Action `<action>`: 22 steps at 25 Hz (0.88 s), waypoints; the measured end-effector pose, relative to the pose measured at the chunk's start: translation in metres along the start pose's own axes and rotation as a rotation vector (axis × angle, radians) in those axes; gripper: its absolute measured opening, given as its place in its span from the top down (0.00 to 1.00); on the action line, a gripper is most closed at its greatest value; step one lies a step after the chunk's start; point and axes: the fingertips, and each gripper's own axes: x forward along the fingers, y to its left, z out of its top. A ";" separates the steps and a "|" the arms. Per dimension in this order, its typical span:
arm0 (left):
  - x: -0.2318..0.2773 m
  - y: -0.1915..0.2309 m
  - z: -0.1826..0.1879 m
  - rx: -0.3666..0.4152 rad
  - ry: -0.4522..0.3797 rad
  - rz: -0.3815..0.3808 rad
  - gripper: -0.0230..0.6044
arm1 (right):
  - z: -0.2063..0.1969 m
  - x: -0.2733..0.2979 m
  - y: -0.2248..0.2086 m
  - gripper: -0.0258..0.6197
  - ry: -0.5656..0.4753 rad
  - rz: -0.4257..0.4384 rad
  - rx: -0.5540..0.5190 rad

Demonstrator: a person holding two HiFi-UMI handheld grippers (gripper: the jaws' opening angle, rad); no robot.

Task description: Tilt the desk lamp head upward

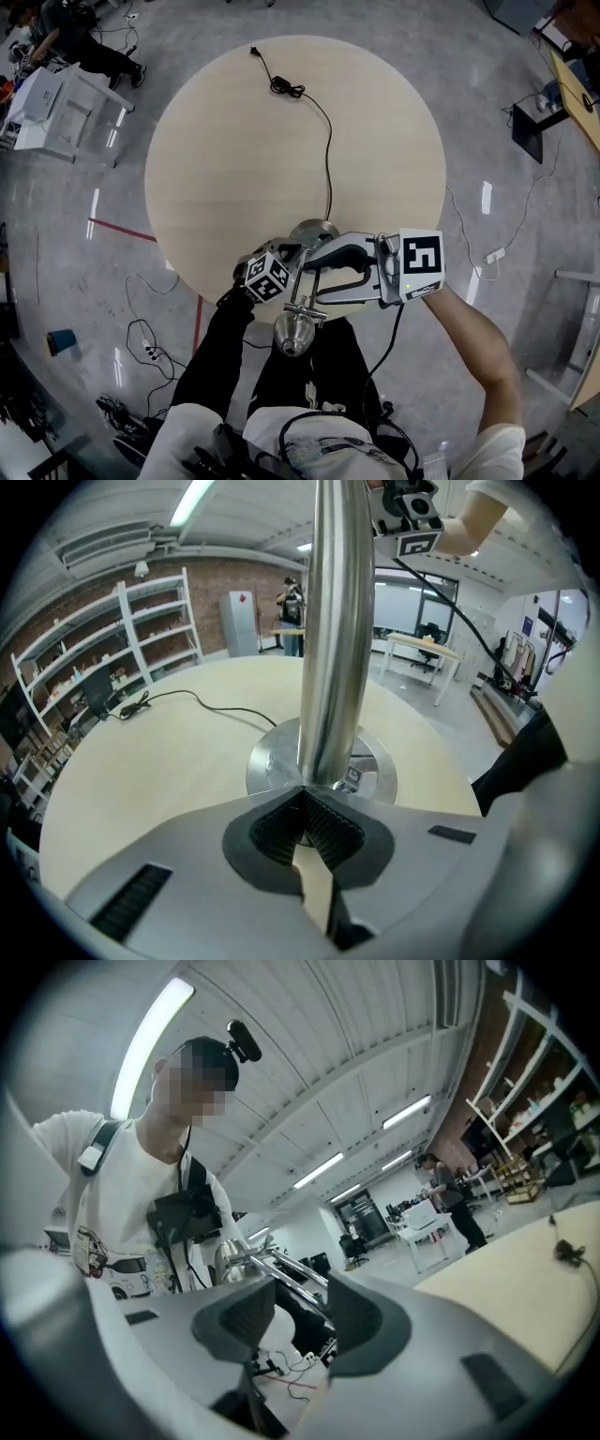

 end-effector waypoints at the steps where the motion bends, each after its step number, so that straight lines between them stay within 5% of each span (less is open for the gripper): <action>1: 0.000 0.000 0.000 0.000 -0.001 0.000 0.96 | 0.001 -0.001 -0.002 0.71 -0.015 0.000 0.015; 7: 0.001 0.000 -0.003 -0.001 -0.003 0.002 0.96 | 0.003 -0.004 -0.007 0.70 -0.080 0.003 0.084; 13: 0.001 0.000 -0.004 -0.009 0.004 0.004 0.96 | 0.002 -0.001 -0.004 0.70 0.006 0.003 0.004; 18: -0.009 0.010 -0.007 -0.106 -0.019 0.041 0.96 | -0.002 -0.004 -0.002 0.70 0.125 -0.045 -0.064; 22: -0.042 0.037 -0.008 -0.217 -0.094 0.132 0.96 | 0.005 -0.024 -0.009 0.70 0.118 -0.159 -0.078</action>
